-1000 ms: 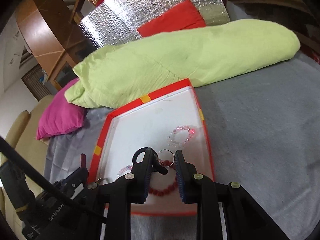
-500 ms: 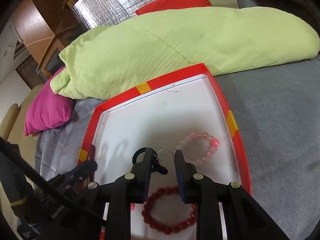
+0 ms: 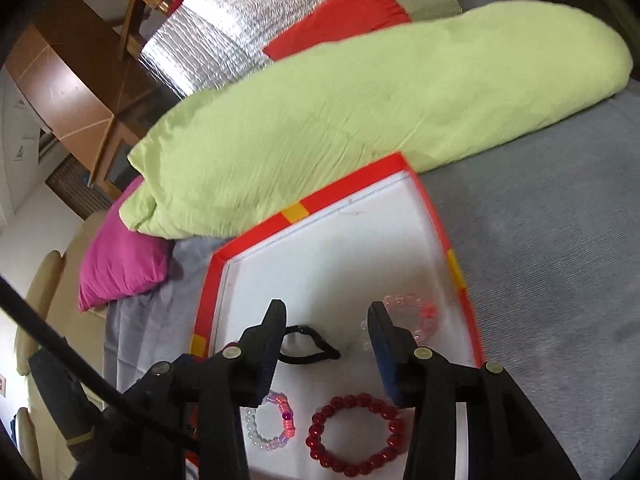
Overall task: Organize jewelry
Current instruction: 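Lower the red ring into the tray and open the left tool while the right tool releases the black cord, then withdraw both tools from the tray toward the purple and white bracelets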
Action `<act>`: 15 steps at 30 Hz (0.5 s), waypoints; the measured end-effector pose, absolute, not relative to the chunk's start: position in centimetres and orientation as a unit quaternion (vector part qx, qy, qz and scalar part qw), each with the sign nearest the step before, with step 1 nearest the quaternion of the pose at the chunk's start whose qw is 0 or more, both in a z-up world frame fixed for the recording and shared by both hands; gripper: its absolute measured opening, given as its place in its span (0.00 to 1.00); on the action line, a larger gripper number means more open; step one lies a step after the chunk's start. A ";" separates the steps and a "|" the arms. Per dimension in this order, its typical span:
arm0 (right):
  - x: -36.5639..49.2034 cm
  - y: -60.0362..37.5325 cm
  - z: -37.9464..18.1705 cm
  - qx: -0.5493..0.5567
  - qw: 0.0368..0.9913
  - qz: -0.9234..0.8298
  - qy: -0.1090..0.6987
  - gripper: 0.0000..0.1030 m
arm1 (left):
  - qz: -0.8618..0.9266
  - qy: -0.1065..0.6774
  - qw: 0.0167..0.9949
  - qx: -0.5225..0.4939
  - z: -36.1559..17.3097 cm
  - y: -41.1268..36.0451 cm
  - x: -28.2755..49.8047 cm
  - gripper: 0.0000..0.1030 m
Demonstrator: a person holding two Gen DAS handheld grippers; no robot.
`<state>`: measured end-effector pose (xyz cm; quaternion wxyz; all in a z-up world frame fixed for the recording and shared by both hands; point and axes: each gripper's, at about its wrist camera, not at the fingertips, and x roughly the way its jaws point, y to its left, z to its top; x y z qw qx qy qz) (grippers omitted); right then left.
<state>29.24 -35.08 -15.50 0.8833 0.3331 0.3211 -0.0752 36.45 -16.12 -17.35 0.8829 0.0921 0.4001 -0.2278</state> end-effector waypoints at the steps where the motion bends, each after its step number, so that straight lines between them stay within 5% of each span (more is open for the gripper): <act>1: 28.9 -35.1 -15.1 0.332 0.884 -0.076 0.320 0.44 | -0.224 0.398 0.885 0.098 -17.1 -16.0 36.1 0.49; 3: 28.2 -35.2 -14.5 0.330 0.885 -0.079 0.318 0.44 | -0.213 0.393 0.888 0.110 -16.7 -15.7 35.5 0.57; 15: 21.9 -34.9 -12.4 0.321 0.887 -0.094 0.319 0.44 | -0.169 0.382 0.906 0.072 -14.6 -9.0 29.6 0.66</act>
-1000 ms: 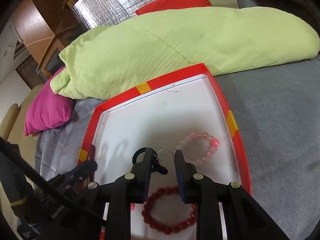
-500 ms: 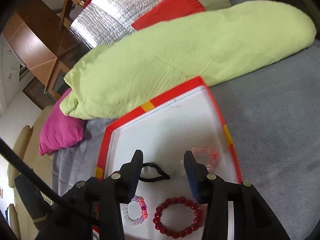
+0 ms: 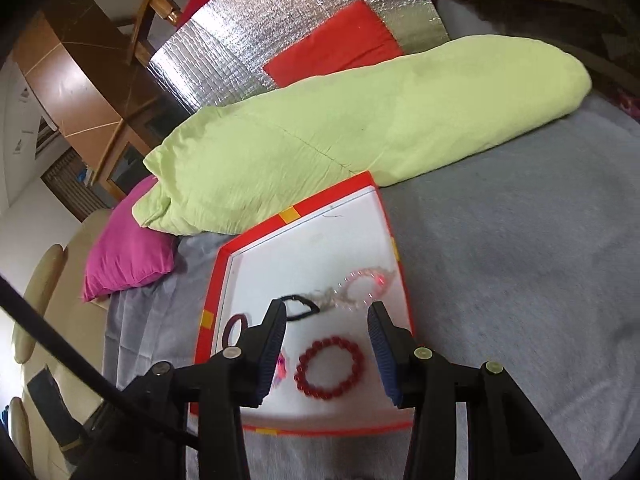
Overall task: Organize jewelry
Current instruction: 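Withdraw both tools from the tray toward the purple and white bracelets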
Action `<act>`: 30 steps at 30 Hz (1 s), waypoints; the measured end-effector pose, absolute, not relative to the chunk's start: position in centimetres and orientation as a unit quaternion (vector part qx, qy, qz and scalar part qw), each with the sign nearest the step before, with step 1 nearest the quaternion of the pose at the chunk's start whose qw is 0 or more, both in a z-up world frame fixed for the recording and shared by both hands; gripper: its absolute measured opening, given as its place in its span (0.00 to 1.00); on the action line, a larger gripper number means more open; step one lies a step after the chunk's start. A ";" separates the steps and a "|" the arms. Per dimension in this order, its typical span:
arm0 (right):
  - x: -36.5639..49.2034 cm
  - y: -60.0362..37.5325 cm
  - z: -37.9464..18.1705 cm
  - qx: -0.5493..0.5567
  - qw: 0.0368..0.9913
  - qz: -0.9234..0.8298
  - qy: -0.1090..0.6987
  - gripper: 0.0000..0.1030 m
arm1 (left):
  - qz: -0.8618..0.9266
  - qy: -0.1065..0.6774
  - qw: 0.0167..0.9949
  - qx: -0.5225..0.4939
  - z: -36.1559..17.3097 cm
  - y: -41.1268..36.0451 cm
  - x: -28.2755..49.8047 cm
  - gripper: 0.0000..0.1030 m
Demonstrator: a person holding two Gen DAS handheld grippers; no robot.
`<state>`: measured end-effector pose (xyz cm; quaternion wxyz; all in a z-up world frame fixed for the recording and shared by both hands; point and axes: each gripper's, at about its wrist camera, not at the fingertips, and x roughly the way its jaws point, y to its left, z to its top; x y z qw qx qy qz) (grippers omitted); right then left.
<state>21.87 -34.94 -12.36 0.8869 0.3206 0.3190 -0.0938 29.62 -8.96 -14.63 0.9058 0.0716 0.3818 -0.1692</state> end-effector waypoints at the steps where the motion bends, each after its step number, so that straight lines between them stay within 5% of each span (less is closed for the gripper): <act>1: 21.2 -35.0 -12.4 0.323 0.886 -0.095 0.319 0.44 | -0.170 0.386 0.905 0.062 -14.7 -8.5 29.2 0.66; 15: 12.3 -34.5 -14.8 0.318 0.863 -0.116 0.376 0.44 | -0.156 0.415 0.894 0.073 -16.7 -5.8 22.9 0.66; 30: 12.2 -31.7 -16.8 0.220 0.869 -0.145 0.420 0.44 | -0.152 0.421 0.892 0.065 -16.5 -3.7 23.1 0.66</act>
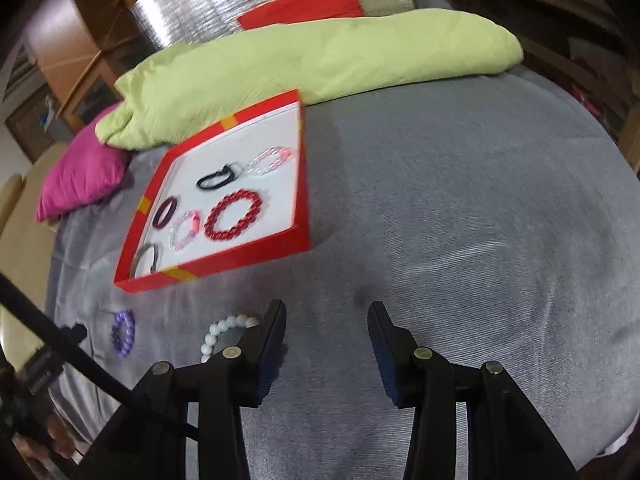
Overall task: Organize jewelry
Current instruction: 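Withdraw both tools from the tray toward the purple and white bracelets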
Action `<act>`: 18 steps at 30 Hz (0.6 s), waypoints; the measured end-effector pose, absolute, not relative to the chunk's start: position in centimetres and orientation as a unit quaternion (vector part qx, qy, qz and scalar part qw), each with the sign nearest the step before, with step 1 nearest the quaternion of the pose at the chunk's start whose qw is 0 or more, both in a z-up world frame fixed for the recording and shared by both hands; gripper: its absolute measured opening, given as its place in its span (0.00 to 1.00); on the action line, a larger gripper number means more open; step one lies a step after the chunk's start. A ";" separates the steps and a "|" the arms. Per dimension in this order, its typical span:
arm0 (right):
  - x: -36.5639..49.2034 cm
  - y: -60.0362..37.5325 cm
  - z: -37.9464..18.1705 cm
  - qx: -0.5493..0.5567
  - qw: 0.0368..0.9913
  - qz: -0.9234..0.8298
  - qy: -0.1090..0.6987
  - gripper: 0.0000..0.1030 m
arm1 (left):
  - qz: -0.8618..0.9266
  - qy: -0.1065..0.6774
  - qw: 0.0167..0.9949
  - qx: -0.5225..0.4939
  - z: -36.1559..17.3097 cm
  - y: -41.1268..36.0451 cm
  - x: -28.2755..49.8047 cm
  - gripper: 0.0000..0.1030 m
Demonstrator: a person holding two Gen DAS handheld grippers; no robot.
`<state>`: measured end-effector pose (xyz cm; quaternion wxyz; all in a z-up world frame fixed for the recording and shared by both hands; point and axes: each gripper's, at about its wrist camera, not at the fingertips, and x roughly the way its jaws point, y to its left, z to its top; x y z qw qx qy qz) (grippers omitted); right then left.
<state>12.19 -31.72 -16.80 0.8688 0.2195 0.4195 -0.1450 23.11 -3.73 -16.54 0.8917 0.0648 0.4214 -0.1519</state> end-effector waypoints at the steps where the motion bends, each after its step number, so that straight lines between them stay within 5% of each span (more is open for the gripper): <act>1: 12.3 -31.2 -16.9 0.212 0.870 -0.140 0.423 0.44 | -0.153 0.422 0.891 0.065 -16.5 -3.7 23.1 0.66; 18: 12.7 -30.4 -17.8 0.216 0.867 -0.128 0.430 0.44 | -0.156 0.442 0.882 0.061 -16.9 -3.6 23.5 0.66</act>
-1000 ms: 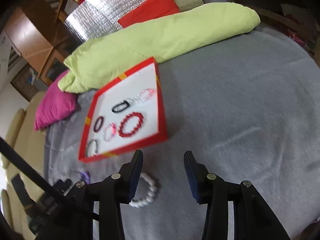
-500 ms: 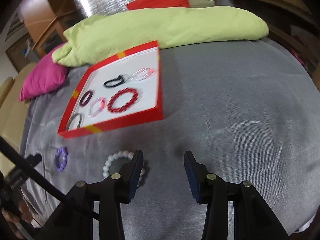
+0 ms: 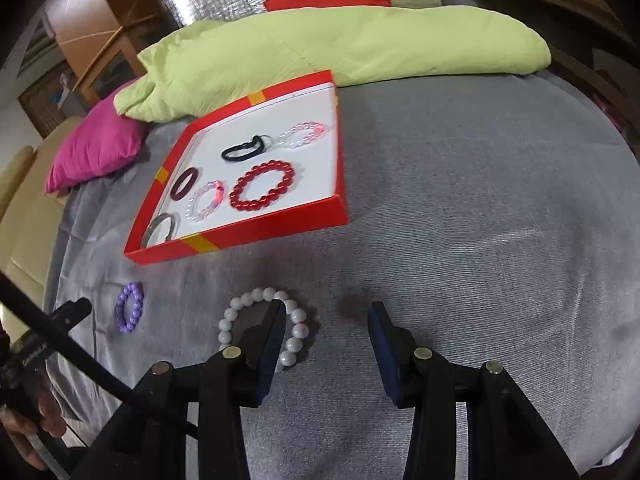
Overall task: Organize jewelry
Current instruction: 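Withdraw both tools from the tray toward the purple and white bracelets, then position the left tool over the purple beaded bracelet while the right tool approaches the white beaded bracelet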
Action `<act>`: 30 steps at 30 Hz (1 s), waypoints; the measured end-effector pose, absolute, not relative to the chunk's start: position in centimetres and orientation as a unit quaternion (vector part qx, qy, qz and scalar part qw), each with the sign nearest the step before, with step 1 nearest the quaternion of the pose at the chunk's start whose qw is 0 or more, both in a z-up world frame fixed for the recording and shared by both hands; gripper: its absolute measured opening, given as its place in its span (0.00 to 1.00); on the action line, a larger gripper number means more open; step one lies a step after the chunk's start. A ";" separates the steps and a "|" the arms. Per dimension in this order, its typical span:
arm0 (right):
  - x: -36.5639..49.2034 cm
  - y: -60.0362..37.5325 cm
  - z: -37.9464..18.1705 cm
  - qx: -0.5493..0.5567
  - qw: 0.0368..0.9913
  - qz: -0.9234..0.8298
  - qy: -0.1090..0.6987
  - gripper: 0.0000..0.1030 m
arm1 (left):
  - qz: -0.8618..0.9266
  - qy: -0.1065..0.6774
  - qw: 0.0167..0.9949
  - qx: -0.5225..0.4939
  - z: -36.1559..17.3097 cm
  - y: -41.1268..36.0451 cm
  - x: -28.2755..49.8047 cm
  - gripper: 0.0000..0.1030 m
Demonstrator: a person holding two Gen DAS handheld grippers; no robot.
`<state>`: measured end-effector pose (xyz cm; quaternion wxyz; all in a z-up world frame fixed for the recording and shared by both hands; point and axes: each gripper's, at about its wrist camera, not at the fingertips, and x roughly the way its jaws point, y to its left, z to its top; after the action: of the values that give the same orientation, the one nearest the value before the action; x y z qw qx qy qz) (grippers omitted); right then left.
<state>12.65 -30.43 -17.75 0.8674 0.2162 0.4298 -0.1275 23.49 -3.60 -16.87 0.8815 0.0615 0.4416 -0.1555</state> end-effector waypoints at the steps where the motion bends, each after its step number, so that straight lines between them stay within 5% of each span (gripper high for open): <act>1: 12.7 -30.5 -17.8 0.217 0.867 -0.129 0.431 0.44 | -0.155 0.443 0.881 0.061 -16.9 -3.6 23.5 0.66; 30: 12.4 -31.7 -18.4 0.228 0.862 -0.129 0.433 0.45 | -0.148 0.455 0.873 0.099 -18.0 -5.3 23.5 0.66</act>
<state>12.36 -31.71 -18.40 0.8624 0.2285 0.4329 -0.1291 23.49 -5.29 -18.02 0.8728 0.0987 0.4546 -0.1477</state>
